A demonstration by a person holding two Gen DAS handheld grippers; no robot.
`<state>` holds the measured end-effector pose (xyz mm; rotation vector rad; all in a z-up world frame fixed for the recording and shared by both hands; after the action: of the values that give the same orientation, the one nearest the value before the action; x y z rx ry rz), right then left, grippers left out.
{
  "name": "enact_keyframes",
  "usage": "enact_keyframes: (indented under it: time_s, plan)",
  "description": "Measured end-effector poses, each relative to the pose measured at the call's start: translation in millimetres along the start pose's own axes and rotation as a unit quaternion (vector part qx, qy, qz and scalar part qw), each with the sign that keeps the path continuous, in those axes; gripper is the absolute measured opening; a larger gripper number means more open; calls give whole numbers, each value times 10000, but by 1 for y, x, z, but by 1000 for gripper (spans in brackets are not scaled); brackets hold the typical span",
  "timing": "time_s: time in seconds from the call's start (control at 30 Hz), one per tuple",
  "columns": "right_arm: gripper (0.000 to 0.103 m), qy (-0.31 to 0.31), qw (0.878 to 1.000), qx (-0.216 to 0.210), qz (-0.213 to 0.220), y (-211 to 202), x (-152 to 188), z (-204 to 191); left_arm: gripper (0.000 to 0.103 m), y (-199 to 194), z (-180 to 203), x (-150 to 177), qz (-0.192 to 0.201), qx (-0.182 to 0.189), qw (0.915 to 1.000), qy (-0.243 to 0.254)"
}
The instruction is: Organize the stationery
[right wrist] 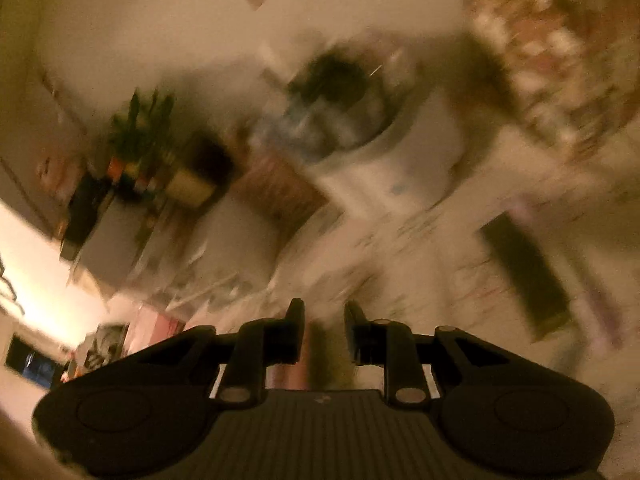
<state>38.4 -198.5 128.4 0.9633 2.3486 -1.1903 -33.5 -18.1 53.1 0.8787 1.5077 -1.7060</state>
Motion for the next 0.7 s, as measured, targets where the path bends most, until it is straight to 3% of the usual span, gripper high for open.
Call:
enact_keyframes:
  time_s: [0.3, 0.43, 0.7]
  plan:
    - [27, 148, 9977, 656, 102, -28, 2, 52, 72, 0, 1, 0, -1, -5, 10000, 2]
    - [31, -82, 9950, 992, 62, -38, 8, 62, 72, 0, 1, 0, -10, 18, 10000, -13]
    - [31, -54, 9919, 1259, 168, -49, 4, 80, 73, 0, 1, 0, -11, 19, 10000, -14]
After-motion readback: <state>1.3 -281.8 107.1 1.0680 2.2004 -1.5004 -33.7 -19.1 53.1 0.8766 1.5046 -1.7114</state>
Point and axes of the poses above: each gripper's, at about its wrist camera, not at the fingertips, and y roughly the way its jaws point, z to its right, x to its underside, the point moved 6 cm from there along y, roughly the way its jaws point, and after that the axes turned 7 degrees about -y, right-handed, at the moved point
